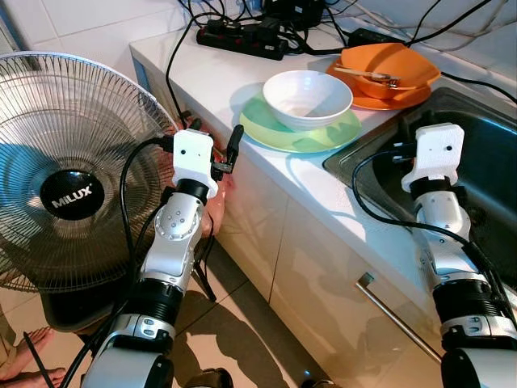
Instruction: Kitchen organization
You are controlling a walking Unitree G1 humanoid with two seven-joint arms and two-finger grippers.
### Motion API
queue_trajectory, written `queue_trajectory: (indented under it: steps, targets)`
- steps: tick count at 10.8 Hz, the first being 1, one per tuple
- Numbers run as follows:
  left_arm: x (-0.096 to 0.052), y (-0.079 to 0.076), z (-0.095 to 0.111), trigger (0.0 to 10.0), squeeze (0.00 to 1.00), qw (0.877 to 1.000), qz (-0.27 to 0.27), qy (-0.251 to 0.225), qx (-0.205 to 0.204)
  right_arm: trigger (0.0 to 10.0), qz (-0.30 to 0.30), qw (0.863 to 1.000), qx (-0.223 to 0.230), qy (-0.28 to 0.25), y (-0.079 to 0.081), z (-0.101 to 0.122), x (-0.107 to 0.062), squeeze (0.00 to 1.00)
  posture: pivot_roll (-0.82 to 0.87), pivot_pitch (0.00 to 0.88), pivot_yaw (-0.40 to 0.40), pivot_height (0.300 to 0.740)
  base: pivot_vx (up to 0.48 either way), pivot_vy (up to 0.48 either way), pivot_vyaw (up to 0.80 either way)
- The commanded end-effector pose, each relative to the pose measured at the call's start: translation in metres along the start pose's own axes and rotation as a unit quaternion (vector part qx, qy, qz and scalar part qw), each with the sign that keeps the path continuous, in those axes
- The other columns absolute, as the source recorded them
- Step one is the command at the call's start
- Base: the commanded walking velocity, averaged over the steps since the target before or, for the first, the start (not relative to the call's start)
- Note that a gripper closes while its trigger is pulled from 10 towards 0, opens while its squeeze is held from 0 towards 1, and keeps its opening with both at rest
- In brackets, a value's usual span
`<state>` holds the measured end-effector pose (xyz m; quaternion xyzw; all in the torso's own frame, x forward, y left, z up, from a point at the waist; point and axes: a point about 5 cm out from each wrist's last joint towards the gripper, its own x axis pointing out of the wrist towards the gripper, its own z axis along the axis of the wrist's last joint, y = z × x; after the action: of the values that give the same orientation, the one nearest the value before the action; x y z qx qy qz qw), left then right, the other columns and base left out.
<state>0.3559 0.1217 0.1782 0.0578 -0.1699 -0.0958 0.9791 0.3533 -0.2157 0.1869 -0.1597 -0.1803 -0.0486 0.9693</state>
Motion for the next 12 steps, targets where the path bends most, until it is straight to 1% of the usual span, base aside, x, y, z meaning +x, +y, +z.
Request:
queue_trajectory:
  steps: [1,5,9,11,12]
  targets:
    - [0.0012,0.0002,0.0026,10.0,0.0,1.0,0.002,-0.003,0.005,10.0,0.0,1.0,0.003,0.003,-0.0007,-0.0008,-0.0016,0.0,-0.04,0.099,0.03,0.74,0.0,0.0,0.0]
    - [-0.0009,0.0019,0.0014,10.0,0.0,1.0,0.007,-0.001,0.006,10.0,0.0,1.0,0.001,-0.003,-0.0037,0.0018,-0.0015,0.0,-0.04,0.11,0.027,0.74,0.0,0.0,0.0]
    - [-0.0018,0.0013,0.0001,10.0,0.0,1.0,0.007,0.002,0.005,10.0,0.0,1.0,0.005,0.002,-0.0037,-0.0006,-0.004,0.0,-0.04,0.122,0.026,0.74,0.0,0.0,0.0]
    - [-0.0018,0.001,0.0001,10.0,0.0,1.0,0.008,0.002,0.004,10.0,0.007,1.0,0.005,0.005,-0.0022,-0.0006,-0.0043,0.0,-0.04,0.132,0.025,0.74,0.0,0.0,-0.8]
    - [-0.0018,0.0009,0.0,10.0,0.0,1.0,0.007,0.003,0.004,10.0,0.008,1.0,0.004,0.004,-0.0013,-0.0007,-0.0048,0.0,-0.04,0.132,0.026,0.74,0.0,0.0,-0.43]
